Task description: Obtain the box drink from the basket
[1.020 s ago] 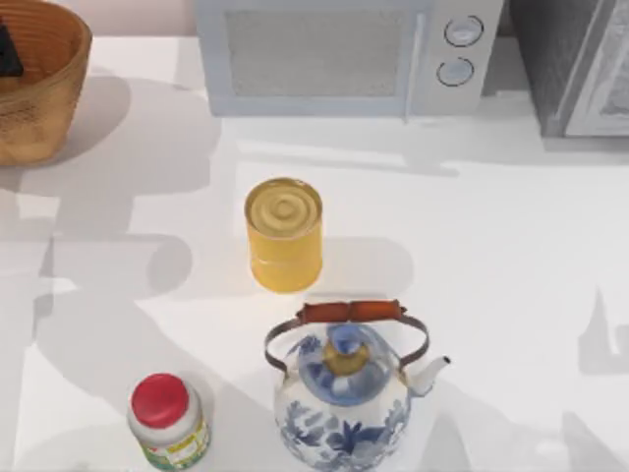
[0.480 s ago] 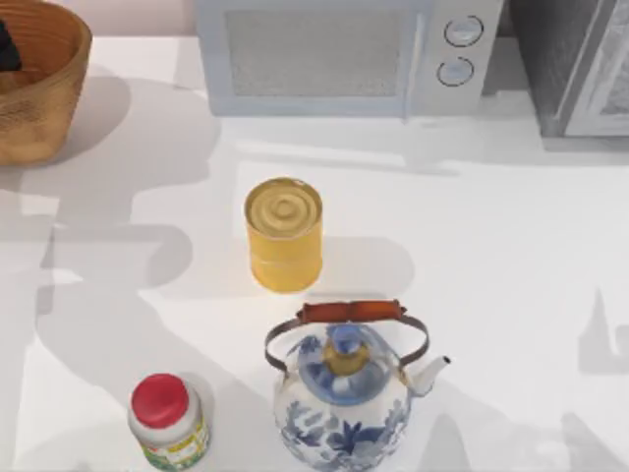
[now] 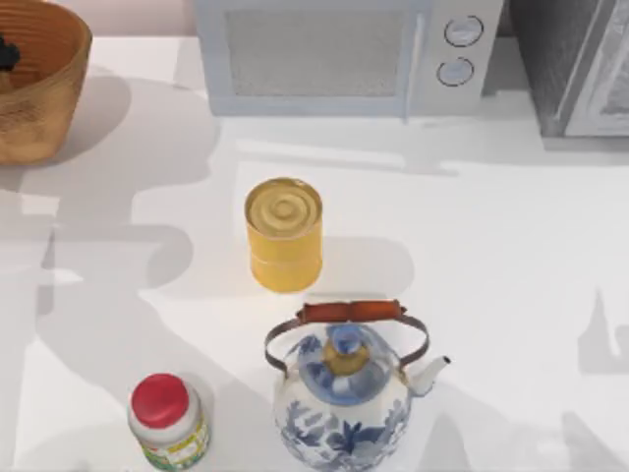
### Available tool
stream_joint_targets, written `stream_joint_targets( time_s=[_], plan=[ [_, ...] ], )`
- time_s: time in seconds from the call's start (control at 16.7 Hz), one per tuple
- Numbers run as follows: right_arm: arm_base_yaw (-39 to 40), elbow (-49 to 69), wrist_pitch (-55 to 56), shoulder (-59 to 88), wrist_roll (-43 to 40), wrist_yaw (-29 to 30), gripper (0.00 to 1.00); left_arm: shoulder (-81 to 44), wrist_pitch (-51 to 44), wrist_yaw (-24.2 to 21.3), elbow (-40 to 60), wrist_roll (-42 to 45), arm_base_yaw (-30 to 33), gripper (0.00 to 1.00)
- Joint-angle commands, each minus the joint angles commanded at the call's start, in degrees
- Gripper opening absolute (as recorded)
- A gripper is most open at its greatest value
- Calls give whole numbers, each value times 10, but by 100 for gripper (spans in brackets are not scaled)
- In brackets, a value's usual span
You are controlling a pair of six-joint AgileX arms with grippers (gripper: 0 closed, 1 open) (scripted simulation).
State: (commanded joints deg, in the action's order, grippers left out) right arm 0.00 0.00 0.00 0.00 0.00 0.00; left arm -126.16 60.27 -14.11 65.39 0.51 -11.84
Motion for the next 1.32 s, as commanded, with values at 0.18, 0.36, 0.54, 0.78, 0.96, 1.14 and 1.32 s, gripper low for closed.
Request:
stream_joint_targets(
  time_s=[0.18, 0.36, 0.54, 0.78, 0.96, 1.14, 1.32],
  plan=[
    [0, 0, 0, 0, 0, 0, 100, 0, 0, 0, 0, 0, 0, 0],
    [0, 0, 0, 0, 0, 0, 100, 0, 0, 0, 0, 0, 0, 0],
    [0, 0, 0, 0, 0, 0, 100, 0, 0, 0, 0, 0, 0, 0],
    [0, 0, 0, 0, 0, 0, 100, 14, -9, 0, 1, 1, -4, 0],
    [0, 0, 0, 0, 0, 0, 100, 35, -50, 1, 19, 1, -5, 0],
    [0, 0, 0, 0, 0, 0, 100, 72, -112, 2, 51, 2, -5, 0],
    [0, 0, 0, 0, 0, 0, 100, 113, -185, 2, 86, 4, -4, 0]
  ],
)
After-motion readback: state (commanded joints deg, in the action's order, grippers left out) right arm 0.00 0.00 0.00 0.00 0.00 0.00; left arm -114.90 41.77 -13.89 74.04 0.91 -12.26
